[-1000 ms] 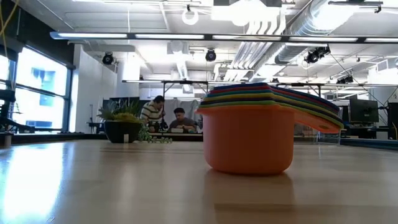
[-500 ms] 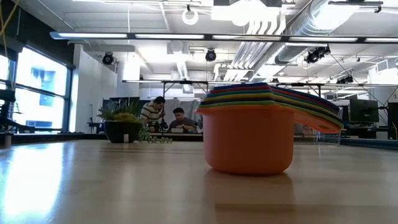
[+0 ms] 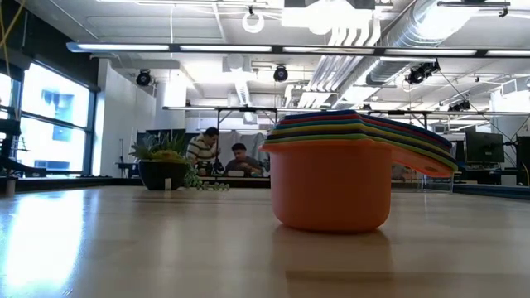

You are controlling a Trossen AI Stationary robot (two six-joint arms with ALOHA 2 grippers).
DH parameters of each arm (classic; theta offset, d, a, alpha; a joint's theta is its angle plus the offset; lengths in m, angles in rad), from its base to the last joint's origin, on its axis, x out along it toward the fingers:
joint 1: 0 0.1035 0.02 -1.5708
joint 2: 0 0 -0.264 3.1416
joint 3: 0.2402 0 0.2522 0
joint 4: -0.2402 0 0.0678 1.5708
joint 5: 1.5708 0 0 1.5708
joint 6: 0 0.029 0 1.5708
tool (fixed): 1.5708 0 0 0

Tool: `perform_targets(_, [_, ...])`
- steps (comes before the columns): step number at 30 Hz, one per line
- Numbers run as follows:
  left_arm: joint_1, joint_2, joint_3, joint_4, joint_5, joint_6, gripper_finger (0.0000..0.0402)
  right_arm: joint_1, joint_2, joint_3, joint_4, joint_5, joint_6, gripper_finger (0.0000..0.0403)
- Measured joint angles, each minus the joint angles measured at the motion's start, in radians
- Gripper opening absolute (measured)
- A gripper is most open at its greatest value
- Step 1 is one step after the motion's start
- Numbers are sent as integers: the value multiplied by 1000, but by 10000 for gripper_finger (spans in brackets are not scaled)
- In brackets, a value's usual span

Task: Nest measuring cups in basket
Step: Put the stacked measuring cups into the transparent bin

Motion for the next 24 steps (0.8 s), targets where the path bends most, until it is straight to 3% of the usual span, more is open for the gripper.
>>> perform_targets(3, [48, -75, -113, 25, 1, -25, 168, -33, -31, 0, 0, -13, -42, 73])
perform_targets(10, [81, -307, -438, 291, 4, -102, 168, -106, -73, 0, 0, -23, -123, 73])
perform_targets(24, [79, -707, -870, 558, -38, -208, 168, -204, -77, 0, 0, -31, -195, 73])
